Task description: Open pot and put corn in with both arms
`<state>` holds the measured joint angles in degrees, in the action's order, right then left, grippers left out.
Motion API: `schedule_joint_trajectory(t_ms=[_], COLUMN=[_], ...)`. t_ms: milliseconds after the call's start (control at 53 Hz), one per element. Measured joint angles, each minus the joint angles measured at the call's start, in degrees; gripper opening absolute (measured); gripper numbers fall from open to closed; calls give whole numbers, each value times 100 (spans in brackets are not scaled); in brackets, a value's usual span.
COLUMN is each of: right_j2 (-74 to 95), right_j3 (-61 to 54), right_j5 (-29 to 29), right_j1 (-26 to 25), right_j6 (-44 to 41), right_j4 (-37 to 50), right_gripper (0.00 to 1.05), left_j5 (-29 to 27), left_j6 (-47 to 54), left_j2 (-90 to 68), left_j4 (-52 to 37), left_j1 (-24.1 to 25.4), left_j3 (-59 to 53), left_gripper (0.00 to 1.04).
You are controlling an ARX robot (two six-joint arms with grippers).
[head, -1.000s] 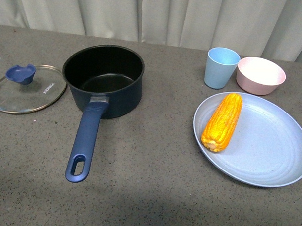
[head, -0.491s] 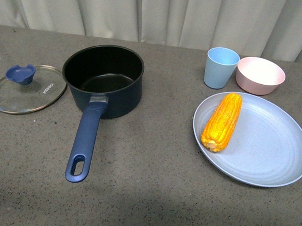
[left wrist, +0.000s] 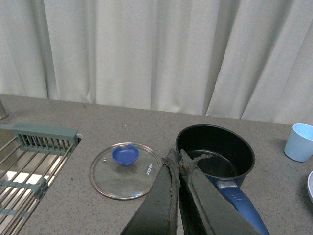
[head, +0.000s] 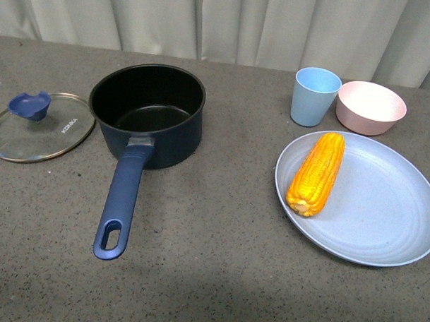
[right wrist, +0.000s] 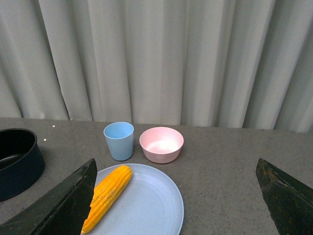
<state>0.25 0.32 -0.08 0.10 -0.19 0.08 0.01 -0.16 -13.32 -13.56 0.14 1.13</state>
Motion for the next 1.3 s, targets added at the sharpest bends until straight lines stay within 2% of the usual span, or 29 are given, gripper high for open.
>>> schedule_joint_trajectory(t_ms=[264, 358, 566, 679, 755, 792, 906, 1057, 1132, 1189, 1302], right_j2=[0, 0, 0, 0, 245, 529, 1661, 4118, 5191, 6039, 7455], right_j3=[0, 0, 0, 0, 129, 168, 297, 953, 1360, 1703, 2378], right_j5=[0, 2, 0, 4, 503, 568, 518, 238, 125, 39, -24], right_j1=[0, 0, 0, 0, 107, 122, 17, -177, -181, -144, 42], right_j6=[0, 0, 0, 0, -323, -476, -592, -374, -173, -13, 446], right_j4=[0, 0, 0, 0, -369, -332, 457, 1956, 2262, 2317, 2197], right_gripper=[95, 95, 95, 95, 95, 95, 95, 95, 95, 95, 95], left_j5=[0, 0, 0, 0, 0, -2, -2, 0, -2, -2, 0], left_j6=[2, 2, -7, -4, -4, -4, -4, -4, -4, 2, 0], left_j2=[343, 1097, 1296, 1300, 1300, 1300, 1303, 1303, 1303, 1303, 1303], left_j4=[348, 1266, 1344, 1344, 1344, 1344, 1344, 1344, 1344, 1344, 1344], left_j1=[0, 0, -2, -2, -2, -4, -4, -4, -4, -4, -4], left_j3=[0, 2, 2, 2, 2, 2, 2, 2, 2, 2, 2], left_gripper=[4, 4, 4, 23, 34, 42, 59, 82, 96, 100, 98])
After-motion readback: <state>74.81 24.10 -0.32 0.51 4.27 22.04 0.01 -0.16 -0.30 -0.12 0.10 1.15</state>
